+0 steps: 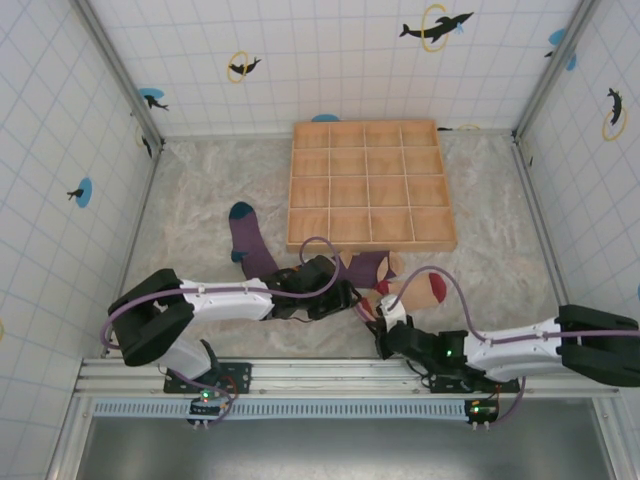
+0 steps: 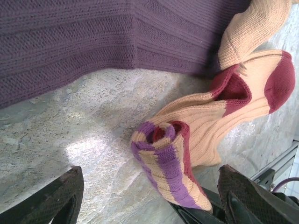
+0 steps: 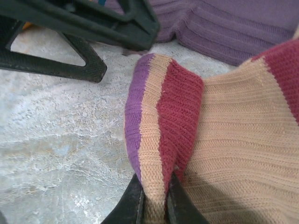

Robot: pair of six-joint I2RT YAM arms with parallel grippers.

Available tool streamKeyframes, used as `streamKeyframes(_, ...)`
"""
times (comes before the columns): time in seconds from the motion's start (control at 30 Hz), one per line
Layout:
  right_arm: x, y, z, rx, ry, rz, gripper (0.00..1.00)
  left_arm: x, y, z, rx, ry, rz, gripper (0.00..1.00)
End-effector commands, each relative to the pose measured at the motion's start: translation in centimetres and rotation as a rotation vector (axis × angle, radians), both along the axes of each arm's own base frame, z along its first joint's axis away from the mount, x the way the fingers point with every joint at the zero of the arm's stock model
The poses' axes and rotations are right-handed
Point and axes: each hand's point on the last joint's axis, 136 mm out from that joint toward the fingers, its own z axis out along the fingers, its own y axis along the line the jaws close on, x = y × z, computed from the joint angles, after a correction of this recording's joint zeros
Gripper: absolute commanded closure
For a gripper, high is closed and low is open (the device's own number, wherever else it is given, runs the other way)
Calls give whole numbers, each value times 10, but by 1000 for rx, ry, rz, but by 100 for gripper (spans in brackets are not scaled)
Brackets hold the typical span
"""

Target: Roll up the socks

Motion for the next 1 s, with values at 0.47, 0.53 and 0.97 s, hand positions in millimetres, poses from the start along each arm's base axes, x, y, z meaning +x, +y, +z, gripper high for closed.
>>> streamKeyframes(0.47,-10,-56,-52,113,521,-282,100,-3,-26,-4,-61,-65,-78,41)
streamKeyframes(0.53,-10,-59,-55,110,549,-314,100,-2,-28,-4,-57,-71,-79,43)
streamKeyframes(0.97,-15,-85,-74,93,662,-469,100,4,-55,-1,-104,-132,-152,49)
